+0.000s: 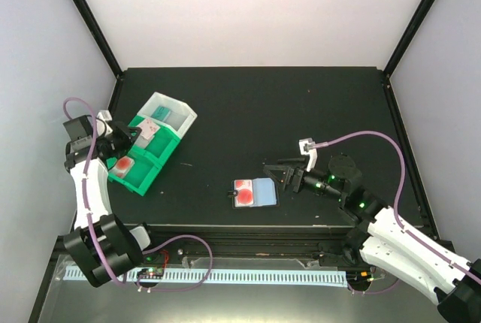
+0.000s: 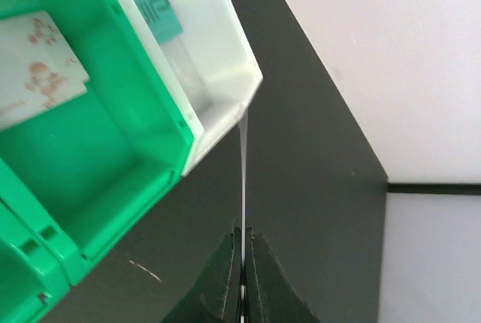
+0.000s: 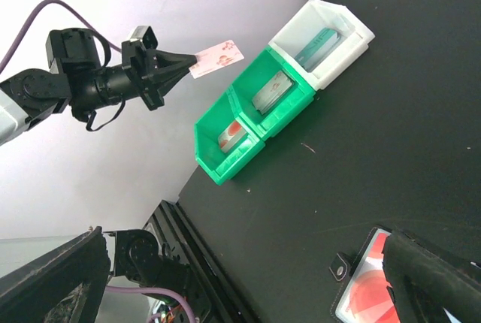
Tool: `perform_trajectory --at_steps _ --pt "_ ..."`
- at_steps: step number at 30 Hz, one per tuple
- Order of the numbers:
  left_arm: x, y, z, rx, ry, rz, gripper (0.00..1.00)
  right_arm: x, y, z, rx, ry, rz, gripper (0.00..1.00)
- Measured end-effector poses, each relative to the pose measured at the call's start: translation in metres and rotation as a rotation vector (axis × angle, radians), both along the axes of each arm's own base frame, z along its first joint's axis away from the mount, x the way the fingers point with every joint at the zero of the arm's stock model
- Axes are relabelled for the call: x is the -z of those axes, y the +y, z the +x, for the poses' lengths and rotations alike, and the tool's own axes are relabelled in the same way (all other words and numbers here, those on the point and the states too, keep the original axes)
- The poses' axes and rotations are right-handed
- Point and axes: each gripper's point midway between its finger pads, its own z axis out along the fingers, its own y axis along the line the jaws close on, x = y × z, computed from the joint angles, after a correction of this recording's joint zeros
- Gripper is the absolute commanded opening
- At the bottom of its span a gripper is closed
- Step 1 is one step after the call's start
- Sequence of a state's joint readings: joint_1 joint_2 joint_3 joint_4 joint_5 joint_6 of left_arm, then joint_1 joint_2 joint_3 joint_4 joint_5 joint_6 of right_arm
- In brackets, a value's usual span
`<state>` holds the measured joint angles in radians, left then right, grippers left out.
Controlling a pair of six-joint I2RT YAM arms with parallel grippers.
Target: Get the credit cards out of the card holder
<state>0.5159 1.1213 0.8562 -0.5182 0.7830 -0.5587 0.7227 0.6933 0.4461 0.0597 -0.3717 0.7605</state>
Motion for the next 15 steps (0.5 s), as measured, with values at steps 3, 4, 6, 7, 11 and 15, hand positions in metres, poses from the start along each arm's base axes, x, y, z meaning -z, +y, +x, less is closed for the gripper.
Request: perform_trajectory --at_steps 3,4,6,7,11,15 --pt "-0.002 0.01 0.002 -0.035 0.012 0.048 0.01 0.0 -0.001 0.0 0.006 -0.004 0.001 1.0" --pt "-0.004 0.014 0.005 -0.044 0.014 0.057 0.02 0.001 -0.002 0.0 0.008 -0.004 0.001 1.0" --pt "-0.005 0.021 0.013 -0.058 0.031 0.063 0.02 0.004 -0.004 -0.001 0.013 -0.005 0.001 1.0" --pt "-0.004 0.025 0.017 -0.065 0.041 0.064 0.01 0.006 -0.004 -0.001 0.015 -0.004 -0.001 1.0" --pt "0.01 0.042 0.035 -0.086 0.104 0.055 0.02 0.009 -0.006 0.0 0.028 -0.001 -0.008 1.0" --pt "0.027 0.049 0.04 -0.112 0.157 0.044 0.02 0.01 -0.006 0.002 0.036 -0.002 -0.013 1.0"
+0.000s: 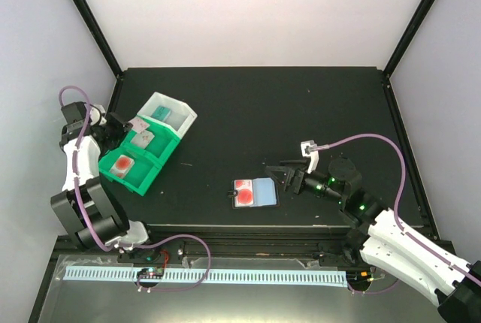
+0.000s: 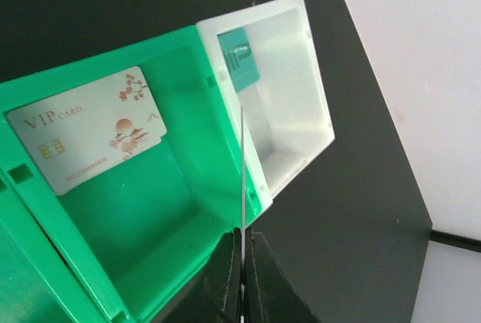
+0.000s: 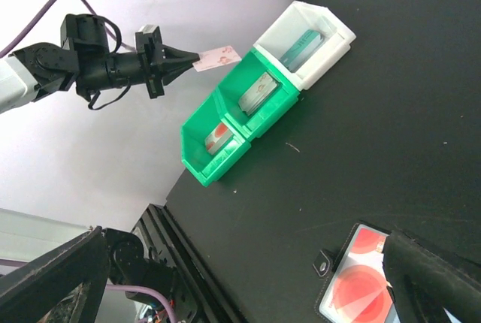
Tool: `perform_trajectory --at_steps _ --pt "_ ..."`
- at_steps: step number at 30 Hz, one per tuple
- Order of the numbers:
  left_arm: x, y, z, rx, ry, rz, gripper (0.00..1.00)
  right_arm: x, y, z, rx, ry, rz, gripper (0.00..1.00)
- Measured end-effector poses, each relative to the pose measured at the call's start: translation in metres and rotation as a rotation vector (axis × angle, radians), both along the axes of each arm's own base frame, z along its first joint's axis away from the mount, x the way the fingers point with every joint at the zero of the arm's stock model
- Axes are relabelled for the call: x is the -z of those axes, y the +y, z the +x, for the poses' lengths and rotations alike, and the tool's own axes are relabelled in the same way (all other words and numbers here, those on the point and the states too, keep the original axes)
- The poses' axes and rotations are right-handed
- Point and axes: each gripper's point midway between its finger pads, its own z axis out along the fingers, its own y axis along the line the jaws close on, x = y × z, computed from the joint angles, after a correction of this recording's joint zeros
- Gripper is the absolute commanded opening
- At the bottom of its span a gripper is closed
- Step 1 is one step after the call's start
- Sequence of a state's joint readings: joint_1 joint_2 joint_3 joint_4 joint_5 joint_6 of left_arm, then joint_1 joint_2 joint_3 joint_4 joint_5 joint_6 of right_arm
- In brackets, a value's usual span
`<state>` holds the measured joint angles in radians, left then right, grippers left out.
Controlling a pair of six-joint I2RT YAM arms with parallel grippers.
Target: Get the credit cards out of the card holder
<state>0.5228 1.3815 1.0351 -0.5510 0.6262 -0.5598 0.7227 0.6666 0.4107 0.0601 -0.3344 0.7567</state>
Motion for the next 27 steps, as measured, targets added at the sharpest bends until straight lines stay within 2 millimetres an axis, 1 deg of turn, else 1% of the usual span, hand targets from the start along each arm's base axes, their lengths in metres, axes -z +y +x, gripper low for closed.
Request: perform_trajectory --at_steps 4,7,9,15,19,27 --pt "0.011 0.006 0.003 -0.029 0.035 -0.009 0.02 0.001 -0.001 0.002 0.012 -0.006 -0.013 1.0" --pt "0.024 0.011 0.006 -0.052 0.072 -0.018 0.02 0.0 -0.002 0.003 0.021 -0.012 -0.022 1.0" --pt "0.03 0.014 0.007 -0.068 0.087 -0.02 0.02 -0.002 -0.003 0.005 0.03 -0.017 -0.027 1.0" --pt "0.037 0.025 0.011 -0.121 0.107 -0.006 0.02 0.0 -0.008 0.007 0.054 -0.026 -0.047 1.0" --pt "0.046 0.03 0.015 -0.139 0.132 -0.009 0.02 -0.004 -0.011 0.008 0.069 -0.045 -0.043 1.0" --pt "0.066 0.029 0.022 -0.14 0.184 -0.02 0.02 -0.006 -0.013 0.01 0.088 -0.06 -0.051 1.0"
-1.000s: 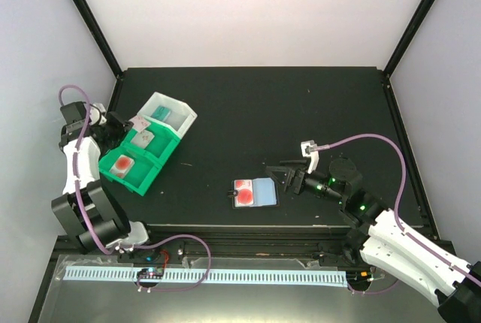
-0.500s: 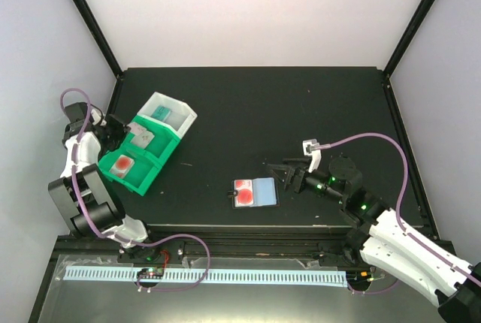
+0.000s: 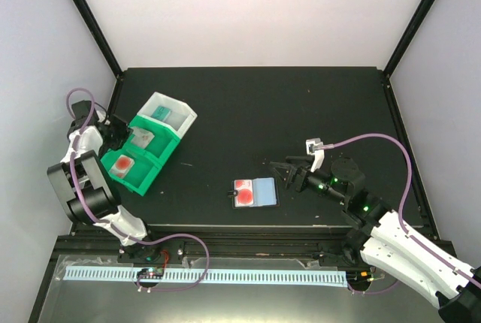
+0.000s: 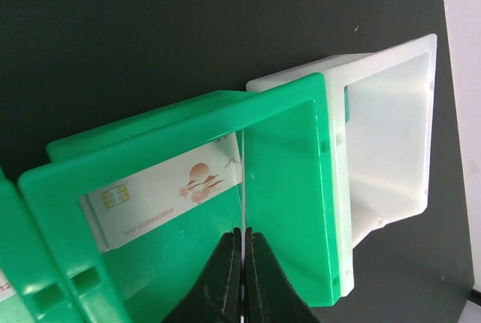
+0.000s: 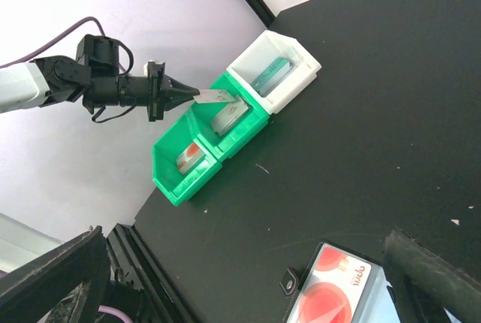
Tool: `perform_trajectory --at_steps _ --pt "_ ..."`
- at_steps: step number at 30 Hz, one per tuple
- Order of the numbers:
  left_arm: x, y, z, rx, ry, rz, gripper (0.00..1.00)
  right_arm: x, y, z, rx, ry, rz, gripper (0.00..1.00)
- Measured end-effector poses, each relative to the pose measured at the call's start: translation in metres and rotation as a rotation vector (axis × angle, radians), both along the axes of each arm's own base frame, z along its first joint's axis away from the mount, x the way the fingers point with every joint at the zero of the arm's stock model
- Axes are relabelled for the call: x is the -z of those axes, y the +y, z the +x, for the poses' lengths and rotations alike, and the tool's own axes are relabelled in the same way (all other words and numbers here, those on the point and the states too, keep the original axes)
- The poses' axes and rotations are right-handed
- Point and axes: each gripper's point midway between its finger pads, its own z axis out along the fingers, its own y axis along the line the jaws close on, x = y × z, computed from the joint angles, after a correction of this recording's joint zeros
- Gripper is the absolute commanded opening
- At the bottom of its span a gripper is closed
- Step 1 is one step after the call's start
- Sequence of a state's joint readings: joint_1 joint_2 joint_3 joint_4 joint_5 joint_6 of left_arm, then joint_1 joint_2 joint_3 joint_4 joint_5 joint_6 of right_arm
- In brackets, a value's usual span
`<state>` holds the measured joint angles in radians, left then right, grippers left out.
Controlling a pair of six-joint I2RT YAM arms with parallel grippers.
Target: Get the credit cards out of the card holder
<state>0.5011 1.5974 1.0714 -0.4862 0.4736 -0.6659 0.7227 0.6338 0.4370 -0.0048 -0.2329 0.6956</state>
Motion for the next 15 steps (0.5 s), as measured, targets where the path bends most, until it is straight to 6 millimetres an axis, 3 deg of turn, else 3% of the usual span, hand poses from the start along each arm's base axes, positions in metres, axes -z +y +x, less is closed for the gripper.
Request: perform_trajectory --at_steps 15 --pt "0.01 -0.001 0.011 0.007 0.038 0.034 0.05 0.001 -0.003 0.003 0.023 -0.007 -0.009 1.0"
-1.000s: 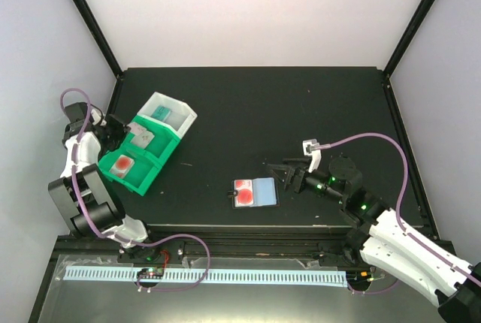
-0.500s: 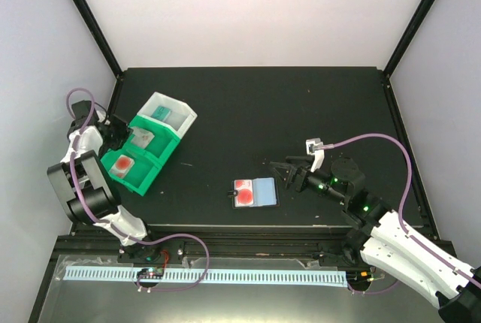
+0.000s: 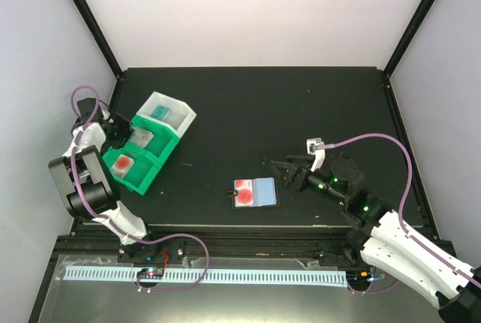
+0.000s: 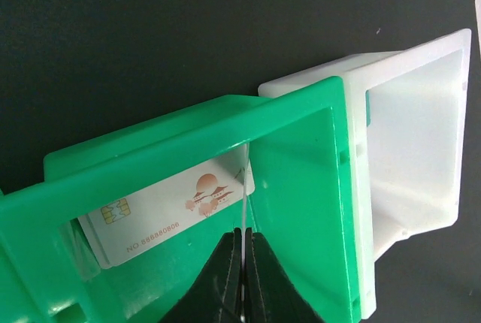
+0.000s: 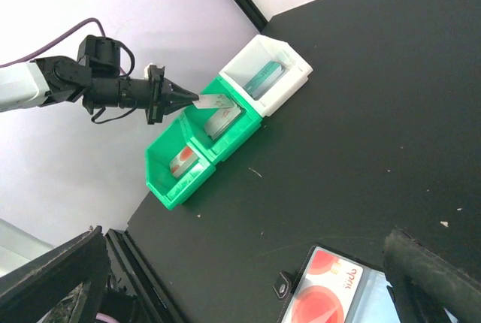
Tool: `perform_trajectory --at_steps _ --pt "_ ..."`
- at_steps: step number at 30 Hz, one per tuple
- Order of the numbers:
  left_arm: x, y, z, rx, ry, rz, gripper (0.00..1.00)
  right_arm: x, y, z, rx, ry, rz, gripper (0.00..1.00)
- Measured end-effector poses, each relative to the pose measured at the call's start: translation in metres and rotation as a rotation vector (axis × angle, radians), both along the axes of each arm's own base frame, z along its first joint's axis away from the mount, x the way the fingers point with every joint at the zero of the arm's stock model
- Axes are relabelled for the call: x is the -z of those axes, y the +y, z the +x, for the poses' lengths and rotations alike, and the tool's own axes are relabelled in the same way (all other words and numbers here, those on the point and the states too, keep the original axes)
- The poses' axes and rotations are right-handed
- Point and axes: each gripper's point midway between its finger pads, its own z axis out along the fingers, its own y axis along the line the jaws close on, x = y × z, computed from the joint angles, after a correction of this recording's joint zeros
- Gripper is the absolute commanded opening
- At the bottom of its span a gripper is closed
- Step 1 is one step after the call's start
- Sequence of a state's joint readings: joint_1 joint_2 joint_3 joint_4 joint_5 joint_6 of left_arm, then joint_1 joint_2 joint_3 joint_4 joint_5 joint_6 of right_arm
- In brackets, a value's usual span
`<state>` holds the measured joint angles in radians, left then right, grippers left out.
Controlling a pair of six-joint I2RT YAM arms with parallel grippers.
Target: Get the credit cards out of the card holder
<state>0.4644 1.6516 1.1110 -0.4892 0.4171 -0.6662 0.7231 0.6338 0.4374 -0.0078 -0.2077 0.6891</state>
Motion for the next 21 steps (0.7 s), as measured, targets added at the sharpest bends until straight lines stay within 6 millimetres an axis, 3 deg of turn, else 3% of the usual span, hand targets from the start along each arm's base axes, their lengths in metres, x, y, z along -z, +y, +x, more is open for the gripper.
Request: perform_trajectory --at_steps 21 --pt "-0.002 0.013 0.005 -0.024 0.015 0.078 0.15 0.004 -0.003 0.003 0.022 0.005 -0.015 1.0"
